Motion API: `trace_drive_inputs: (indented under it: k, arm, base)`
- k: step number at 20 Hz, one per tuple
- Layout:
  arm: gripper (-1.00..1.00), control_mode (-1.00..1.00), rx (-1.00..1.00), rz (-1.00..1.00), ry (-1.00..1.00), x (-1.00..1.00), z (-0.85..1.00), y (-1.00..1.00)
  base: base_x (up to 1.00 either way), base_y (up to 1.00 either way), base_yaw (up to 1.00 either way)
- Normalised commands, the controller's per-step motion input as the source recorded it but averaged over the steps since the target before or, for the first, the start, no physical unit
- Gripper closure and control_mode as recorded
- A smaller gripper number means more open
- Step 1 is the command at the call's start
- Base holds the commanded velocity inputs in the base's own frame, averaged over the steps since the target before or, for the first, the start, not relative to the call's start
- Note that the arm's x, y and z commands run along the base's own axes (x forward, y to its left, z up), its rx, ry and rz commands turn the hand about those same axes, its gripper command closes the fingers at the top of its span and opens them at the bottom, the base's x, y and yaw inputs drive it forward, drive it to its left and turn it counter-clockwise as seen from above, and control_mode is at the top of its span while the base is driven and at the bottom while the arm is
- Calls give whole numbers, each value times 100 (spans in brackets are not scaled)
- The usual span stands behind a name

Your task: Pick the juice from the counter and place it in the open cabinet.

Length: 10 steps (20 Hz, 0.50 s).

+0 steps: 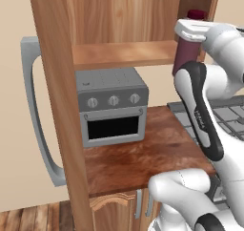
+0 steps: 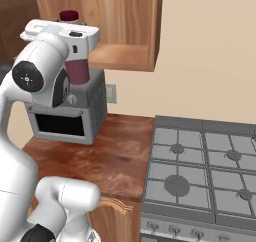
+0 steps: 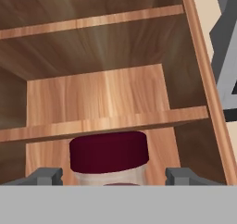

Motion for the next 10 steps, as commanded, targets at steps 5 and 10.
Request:
trace_drive_inputs:
  k: [5,10]
  arm:
    - [100,-100,0,0,0,34,0,0]
    - [100,-100,0,0,0,30,0,0]
  base:
    - [0,0,0]
    - [0,0,0]
